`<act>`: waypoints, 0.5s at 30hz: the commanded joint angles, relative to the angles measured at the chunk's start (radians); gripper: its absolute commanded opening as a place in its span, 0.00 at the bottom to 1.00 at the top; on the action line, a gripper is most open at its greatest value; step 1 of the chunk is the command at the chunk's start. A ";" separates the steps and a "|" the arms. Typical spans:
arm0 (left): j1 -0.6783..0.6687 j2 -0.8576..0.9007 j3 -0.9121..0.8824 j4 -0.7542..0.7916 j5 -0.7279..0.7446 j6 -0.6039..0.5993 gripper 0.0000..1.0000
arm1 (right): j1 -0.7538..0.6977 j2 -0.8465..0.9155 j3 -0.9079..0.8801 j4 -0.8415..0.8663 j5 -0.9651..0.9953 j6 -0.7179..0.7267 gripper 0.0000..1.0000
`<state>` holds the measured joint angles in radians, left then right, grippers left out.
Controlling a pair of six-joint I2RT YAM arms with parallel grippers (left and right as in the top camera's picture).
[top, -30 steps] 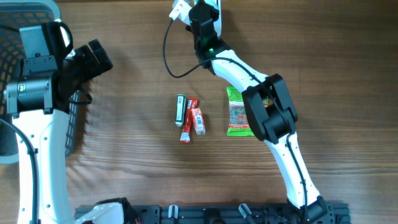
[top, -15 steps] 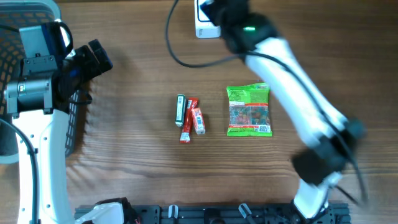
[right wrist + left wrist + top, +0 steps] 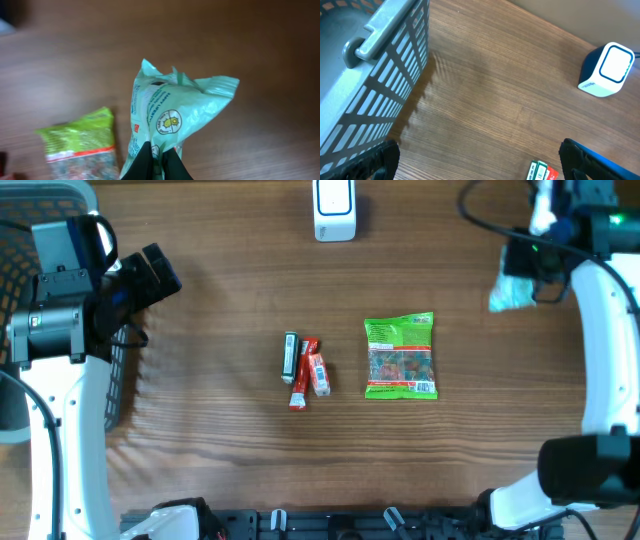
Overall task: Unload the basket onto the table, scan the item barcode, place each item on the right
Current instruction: 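Carry the pack to the table's right side and release it, then move the right gripper back over the green snack bag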
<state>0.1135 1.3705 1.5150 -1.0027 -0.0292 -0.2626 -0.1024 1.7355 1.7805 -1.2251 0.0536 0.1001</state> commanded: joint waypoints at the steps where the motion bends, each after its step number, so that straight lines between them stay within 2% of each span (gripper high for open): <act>1: 0.004 -0.007 0.010 0.002 -0.006 0.020 1.00 | -0.111 0.009 -0.191 0.042 -0.098 -0.003 0.04; 2: 0.004 -0.007 0.010 0.002 -0.006 0.020 1.00 | -0.132 0.009 -0.240 0.062 -0.103 -0.024 0.05; 5: 0.004 -0.007 0.010 0.002 -0.006 0.020 1.00 | -0.172 0.009 -0.372 0.132 -0.108 -0.051 0.18; 6: 0.004 -0.007 0.010 0.002 -0.006 0.020 1.00 | -0.178 0.009 -0.401 0.153 -0.108 -0.047 0.36; 7: 0.004 -0.007 0.010 0.002 -0.006 0.020 1.00 | -0.179 0.009 -0.414 0.167 -0.102 -0.048 0.70; 8: 0.004 -0.007 0.010 0.002 -0.006 0.020 1.00 | -0.179 0.009 -0.422 0.172 -0.088 -0.048 0.95; 9: 0.004 -0.007 0.010 0.002 -0.006 0.020 1.00 | -0.179 0.009 -0.423 0.171 -0.074 -0.047 1.00; 12: 0.004 -0.007 0.010 0.002 -0.006 0.020 1.00 | -0.179 0.005 -0.395 0.160 -0.044 -0.045 0.99; 15: 0.004 -0.007 0.010 0.002 -0.006 0.020 1.00 | -0.173 -0.001 -0.298 0.085 -0.138 -0.018 0.81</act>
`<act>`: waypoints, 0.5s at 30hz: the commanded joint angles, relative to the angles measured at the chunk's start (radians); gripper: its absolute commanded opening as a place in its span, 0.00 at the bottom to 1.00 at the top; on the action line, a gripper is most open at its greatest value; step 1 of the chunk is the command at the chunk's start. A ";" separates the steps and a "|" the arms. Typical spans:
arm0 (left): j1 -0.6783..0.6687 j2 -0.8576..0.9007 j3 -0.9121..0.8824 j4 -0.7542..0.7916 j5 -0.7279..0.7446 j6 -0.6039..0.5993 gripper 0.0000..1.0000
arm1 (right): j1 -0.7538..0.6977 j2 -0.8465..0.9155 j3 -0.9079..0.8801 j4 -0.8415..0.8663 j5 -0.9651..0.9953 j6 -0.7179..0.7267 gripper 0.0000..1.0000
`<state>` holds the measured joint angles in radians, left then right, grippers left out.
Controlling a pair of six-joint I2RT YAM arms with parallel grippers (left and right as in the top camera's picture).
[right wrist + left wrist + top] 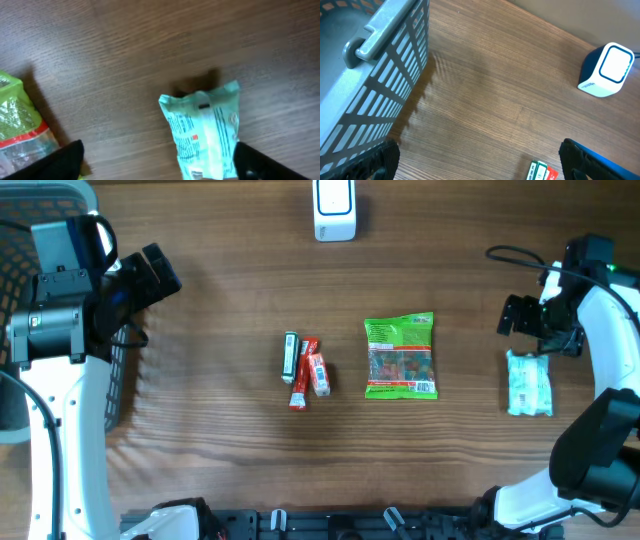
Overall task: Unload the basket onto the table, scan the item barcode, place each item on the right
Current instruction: 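Move the right gripper back over the green snack bag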
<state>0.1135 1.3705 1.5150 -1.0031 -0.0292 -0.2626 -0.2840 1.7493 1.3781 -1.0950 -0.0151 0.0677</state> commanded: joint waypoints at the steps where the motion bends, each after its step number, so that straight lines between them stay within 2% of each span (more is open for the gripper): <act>1: 0.004 -0.007 0.010 0.003 -0.006 0.020 1.00 | 0.015 -0.017 0.143 -0.079 -0.153 0.008 0.73; 3: 0.004 -0.007 0.010 0.003 -0.006 0.020 1.00 | 0.036 -0.027 0.194 -0.145 -0.282 -0.022 0.65; 4: 0.004 -0.007 0.010 0.003 -0.006 0.020 1.00 | 0.051 -0.034 0.199 -0.172 -0.307 -0.020 0.64; 6: 0.004 -0.007 0.010 0.003 -0.006 0.020 1.00 | 0.086 -0.039 0.191 -0.216 -0.317 -0.015 0.60; 8: 0.004 -0.007 0.010 0.003 -0.006 0.020 1.00 | 0.134 -0.039 0.168 -0.237 -0.316 -0.028 0.49; 10: 0.004 -0.007 0.010 0.003 -0.006 0.020 1.00 | 0.213 -0.039 0.126 -0.179 -0.317 -0.066 0.38; 15: 0.004 -0.007 0.010 0.003 -0.006 0.020 1.00 | 0.383 -0.038 0.022 0.130 -0.308 -0.071 0.31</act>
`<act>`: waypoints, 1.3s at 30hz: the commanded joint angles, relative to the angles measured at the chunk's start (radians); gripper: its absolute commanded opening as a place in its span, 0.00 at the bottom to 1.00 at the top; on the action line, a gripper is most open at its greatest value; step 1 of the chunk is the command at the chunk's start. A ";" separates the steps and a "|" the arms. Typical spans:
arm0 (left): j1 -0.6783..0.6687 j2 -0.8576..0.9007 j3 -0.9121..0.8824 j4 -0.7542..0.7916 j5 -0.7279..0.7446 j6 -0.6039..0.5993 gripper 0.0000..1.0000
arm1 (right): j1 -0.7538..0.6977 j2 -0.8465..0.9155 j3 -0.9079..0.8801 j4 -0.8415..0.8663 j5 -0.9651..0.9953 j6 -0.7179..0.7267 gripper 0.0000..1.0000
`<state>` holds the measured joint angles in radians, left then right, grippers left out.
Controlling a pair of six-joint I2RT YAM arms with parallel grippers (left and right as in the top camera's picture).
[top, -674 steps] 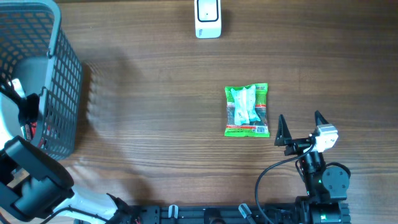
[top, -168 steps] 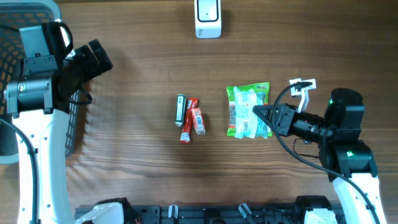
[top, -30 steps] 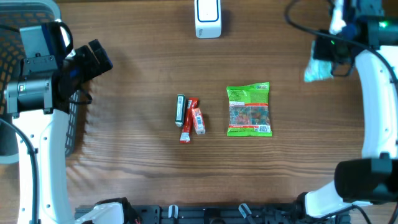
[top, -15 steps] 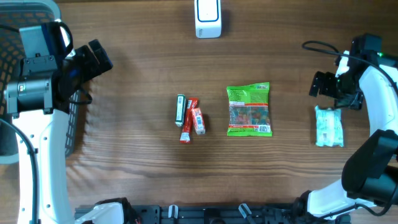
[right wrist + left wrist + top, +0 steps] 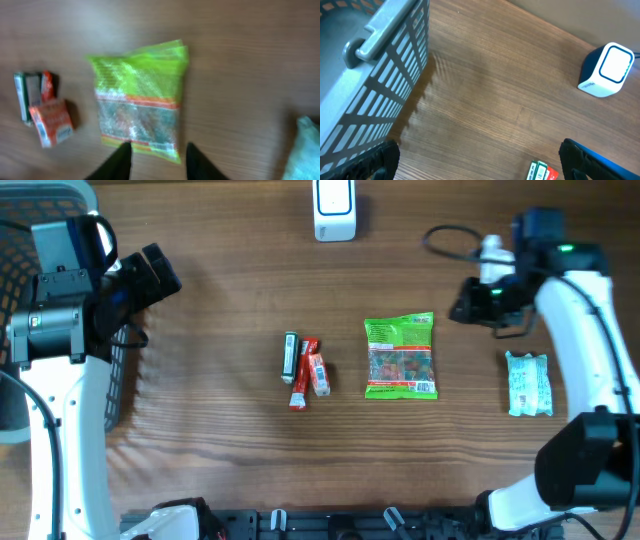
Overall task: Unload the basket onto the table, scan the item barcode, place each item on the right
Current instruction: 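Move the right gripper back over the green snack bag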
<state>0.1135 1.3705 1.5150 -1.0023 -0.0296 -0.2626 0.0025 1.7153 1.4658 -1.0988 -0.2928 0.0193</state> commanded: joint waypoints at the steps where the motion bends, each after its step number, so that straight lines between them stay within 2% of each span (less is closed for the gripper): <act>1: 0.004 -0.007 0.010 0.002 -0.006 0.020 1.00 | 0.124 -0.004 -0.087 0.195 -0.004 -0.021 0.33; 2: 0.004 -0.007 0.010 0.002 -0.006 0.020 1.00 | 0.156 -0.004 -0.118 0.264 0.038 -0.020 0.52; 3: 0.004 -0.007 0.010 0.002 -0.006 0.020 1.00 | 0.179 -0.004 -0.145 0.315 0.066 -0.026 0.66; 10: 0.004 -0.007 0.010 0.002 -0.006 0.020 1.00 | 0.254 -0.002 -0.304 0.558 0.086 -0.307 0.82; 16: 0.004 -0.007 0.010 0.002 -0.006 0.020 1.00 | 0.249 0.000 -0.375 0.649 0.093 -0.694 0.73; 18: 0.004 -0.007 0.010 0.002 -0.006 0.020 1.00 | 0.245 0.002 -0.376 0.674 0.094 -0.760 0.69; 23: 0.004 -0.007 0.010 0.002 -0.006 0.020 1.00 | 0.229 0.020 -0.376 0.726 0.093 -0.780 0.72; 35: 0.004 -0.007 0.010 0.002 -0.006 0.020 1.00 | 0.137 0.144 -0.376 0.707 -0.044 -0.808 0.64; 39: 0.004 -0.007 0.010 0.002 -0.006 0.020 1.00 | 0.120 0.145 -0.378 0.674 -0.050 -0.802 0.57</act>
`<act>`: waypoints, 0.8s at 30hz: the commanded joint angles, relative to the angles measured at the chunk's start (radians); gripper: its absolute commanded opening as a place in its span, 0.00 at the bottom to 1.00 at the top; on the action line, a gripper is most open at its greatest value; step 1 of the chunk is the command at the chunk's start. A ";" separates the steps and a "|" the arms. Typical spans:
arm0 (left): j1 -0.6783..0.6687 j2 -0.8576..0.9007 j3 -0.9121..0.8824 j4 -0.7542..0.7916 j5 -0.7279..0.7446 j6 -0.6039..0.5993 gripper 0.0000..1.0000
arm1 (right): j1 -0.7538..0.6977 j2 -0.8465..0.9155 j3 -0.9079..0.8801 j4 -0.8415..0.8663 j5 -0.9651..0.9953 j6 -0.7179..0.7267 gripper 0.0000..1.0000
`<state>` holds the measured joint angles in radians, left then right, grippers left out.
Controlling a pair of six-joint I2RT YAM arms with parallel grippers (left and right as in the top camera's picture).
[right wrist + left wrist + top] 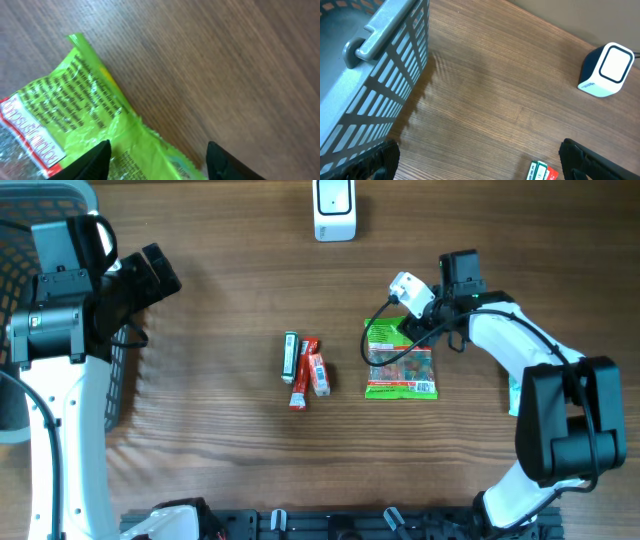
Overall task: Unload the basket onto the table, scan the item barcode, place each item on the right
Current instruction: 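Move the right gripper back over the green snack bag, then grasp the green snack bag's edge with the right gripper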
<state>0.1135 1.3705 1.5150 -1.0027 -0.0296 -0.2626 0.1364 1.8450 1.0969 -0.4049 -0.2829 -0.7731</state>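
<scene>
A green candy bag (401, 365) lies flat right of the table's middle. My right gripper (413, 328) is low over its top edge, open. In the right wrist view its fingers (94, 161) straddle the bag's crinkled upper edge (145, 145), gripping nothing. The white scanner (334, 210) stands at the far edge, also seen in the left wrist view (606, 70). My left gripper (480, 167) hangs open and empty by the basket, far from the bag.
A grey mesh basket (385, 65) fills the left side. A green-and-white pack (290, 357) and two red packs (314, 372) lie left of the bag. A sliver of a pale green packet (512, 395) shows behind my right arm.
My right gripper was right of the green bag's top, higher up; now it sits low at the bag's top edge, fingers either side of it. The left arm has not moved.
At first my right gripper held a pale green packet up at the far right. Then the packet lay on the table at the right, with the gripper open above it. Afterwards the gripper was near the green bag, and now it is down at its top edge.
</scene>
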 commanded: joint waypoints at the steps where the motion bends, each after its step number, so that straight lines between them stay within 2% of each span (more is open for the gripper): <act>1: 0.004 -0.007 0.010 0.002 -0.006 0.020 1.00 | -0.017 0.016 -0.011 -0.023 -0.060 -0.010 0.57; 5: 0.004 -0.007 0.010 0.002 -0.006 0.020 1.00 | -0.037 0.032 -0.013 -0.021 -0.059 0.021 0.52; 7: 0.004 -0.007 0.010 0.002 -0.006 0.020 1.00 | -0.045 0.044 -0.013 -0.020 -0.059 0.030 0.44; 9: 0.004 -0.007 0.010 0.002 -0.006 0.020 1.00 | -0.056 0.055 -0.013 -0.020 -0.056 0.068 0.40; 13: 0.004 -0.007 0.010 0.002 -0.006 0.020 1.00 | -0.079 0.060 -0.012 -0.017 -0.029 0.210 0.13; 15: 0.004 -0.007 0.010 0.002 -0.006 0.020 1.00 | -0.088 0.047 -0.005 -0.035 0.052 0.394 0.04; 18: 0.004 -0.007 0.010 0.002 -0.006 0.020 1.00 | -0.092 0.019 0.006 -0.119 0.091 0.586 0.04; 24: 0.004 -0.007 0.010 0.002 -0.006 0.020 1.00 | -0.092 -0.013 0.006 -0.327 0.079 0.872 0.08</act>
<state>0.1135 1.3705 1.5150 -1.0031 -0.0292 -0.2626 0.0429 1.8648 1.0973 -0.6605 -0.2249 -0.1749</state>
